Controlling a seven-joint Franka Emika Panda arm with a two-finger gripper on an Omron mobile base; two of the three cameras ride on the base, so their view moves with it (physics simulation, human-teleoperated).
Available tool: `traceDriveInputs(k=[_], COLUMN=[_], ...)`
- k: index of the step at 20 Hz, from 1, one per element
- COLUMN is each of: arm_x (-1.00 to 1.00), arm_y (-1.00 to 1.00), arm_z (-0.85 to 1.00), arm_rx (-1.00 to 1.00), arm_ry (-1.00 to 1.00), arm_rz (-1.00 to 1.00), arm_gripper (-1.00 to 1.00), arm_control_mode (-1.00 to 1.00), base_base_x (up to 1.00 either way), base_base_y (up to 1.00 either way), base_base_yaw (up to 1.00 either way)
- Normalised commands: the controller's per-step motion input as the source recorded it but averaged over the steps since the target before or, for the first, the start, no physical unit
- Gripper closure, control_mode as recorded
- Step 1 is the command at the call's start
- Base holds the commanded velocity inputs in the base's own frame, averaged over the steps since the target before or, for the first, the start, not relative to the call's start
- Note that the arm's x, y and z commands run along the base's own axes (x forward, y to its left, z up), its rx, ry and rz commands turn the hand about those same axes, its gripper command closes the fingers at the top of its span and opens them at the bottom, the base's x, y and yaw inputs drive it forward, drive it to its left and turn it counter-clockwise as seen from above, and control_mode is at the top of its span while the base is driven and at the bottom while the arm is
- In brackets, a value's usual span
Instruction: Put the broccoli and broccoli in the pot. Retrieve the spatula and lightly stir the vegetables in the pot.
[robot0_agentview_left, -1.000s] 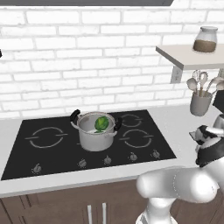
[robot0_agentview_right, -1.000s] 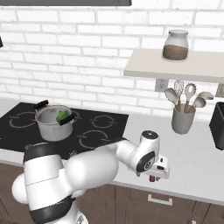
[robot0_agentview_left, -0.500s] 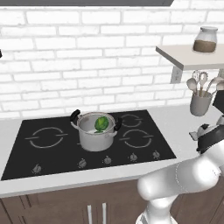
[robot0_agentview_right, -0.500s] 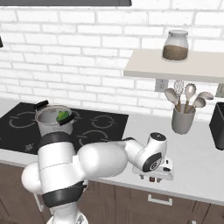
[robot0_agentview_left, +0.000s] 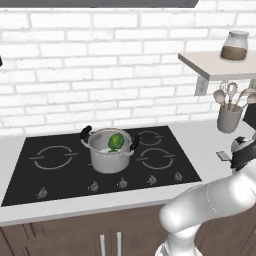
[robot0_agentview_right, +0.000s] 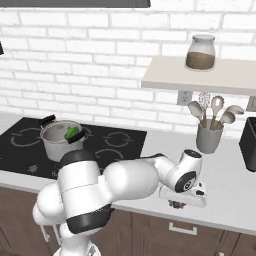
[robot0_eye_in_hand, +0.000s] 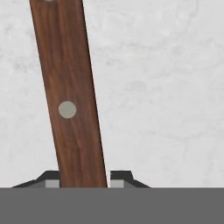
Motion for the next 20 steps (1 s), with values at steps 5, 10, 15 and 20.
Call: traceDriveInputs(k=[5, 10, 15, 20], arm_x=[-0.03, -0.71, -0.91, -0.75], arm_y=[0.32, 0.18, 0.56, 1.0], arm_z=[-0.23, 0.5, 0.98, 0.61], arm_rx=[-0.08, -0.13, -0.25, -0.36], arm_ry=[0.0, -0.17, -0.25, -0.06], arm_rz=[0.0, 0.08, 0.24, 0.41], arm_gripper=[1.0, 1.0, 1.0, 1.0], arm_control_mode=[-1.0, -1.0, -1.0, -1.0], base_base_x=[0.0, 0.0, 0.0, 0.0], base_base_y=[0.0, 0.0, 0.0, 0.0], base_base_yaw=[0.0, 0.0, 0.0, 0.0])
